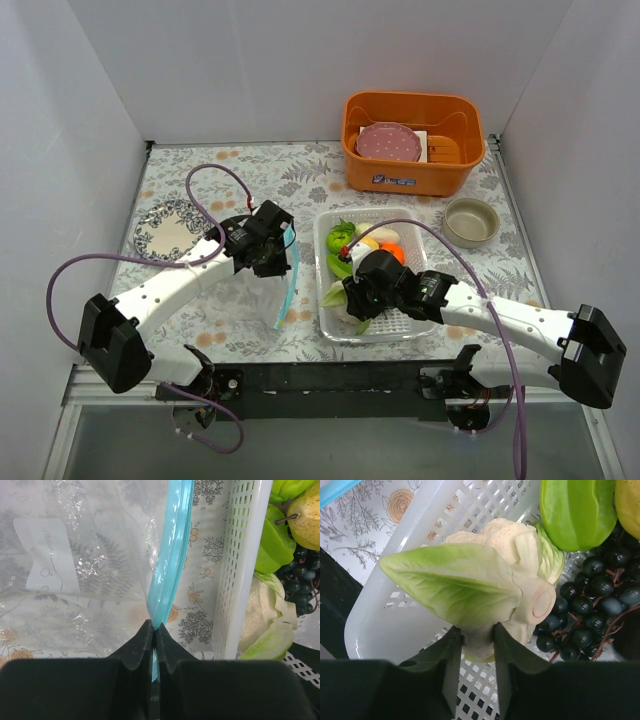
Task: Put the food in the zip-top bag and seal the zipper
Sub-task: Pick up the fake vegetable from the bin.
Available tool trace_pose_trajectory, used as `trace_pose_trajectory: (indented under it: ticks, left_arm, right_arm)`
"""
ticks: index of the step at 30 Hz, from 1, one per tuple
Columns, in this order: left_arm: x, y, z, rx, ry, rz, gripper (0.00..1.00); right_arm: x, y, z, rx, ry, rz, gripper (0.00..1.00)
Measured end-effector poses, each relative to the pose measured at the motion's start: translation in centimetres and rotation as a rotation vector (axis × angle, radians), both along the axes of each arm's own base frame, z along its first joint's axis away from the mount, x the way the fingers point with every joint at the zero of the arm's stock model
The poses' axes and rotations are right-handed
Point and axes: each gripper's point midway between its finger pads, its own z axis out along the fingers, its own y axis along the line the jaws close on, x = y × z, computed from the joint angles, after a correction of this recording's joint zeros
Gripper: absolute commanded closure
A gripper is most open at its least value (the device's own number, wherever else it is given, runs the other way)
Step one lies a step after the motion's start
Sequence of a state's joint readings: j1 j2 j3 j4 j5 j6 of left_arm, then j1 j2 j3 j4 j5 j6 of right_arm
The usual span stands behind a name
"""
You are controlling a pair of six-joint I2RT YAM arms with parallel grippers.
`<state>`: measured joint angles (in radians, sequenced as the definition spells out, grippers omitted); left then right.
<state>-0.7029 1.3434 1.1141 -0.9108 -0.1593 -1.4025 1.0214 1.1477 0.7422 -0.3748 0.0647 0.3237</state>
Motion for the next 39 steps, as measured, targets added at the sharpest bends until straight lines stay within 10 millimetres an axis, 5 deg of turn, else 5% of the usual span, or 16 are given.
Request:
trace_pose_trajectory:
  ticks: [1, 13, 23, 29, 39]
  left_arm:
    - [0.0, 0.0, 0.2, -0.006, -0.004, -0.001, 1.00]
    - [-0.1, -0.3, 0.6, -0.028, -0.009, -0.008, 1.00]
    - [-0.1, -0.3, 1.0, -0.037, -0.020, -0.008, 1.00]
    - [-0.2, -0.3, 1.5, -0.049, -0.034, -0.009, 1.00]
    - [-0.3, -1.5, 5.9, -0.213, -0.148, -0.039, 1.00]
  right_arm:
    - [0.0, 0.0, -0.1, -0.001, -0.003, -0.002, 0.99]
    - [0.1, -0.2, 1.2, 0.066, -0.031, -0.036, 0.99]
    - [0.2, -0.6, 5.4, 0.219, -0.069, -0.124, 0.99]
    - [0.5, 0.3, 9.6, 0.411, -0.088, -0.188, 0.99]
    - [1.9, 3.8, 13.7, 0.635, -0.093, -0.204, 0.99]
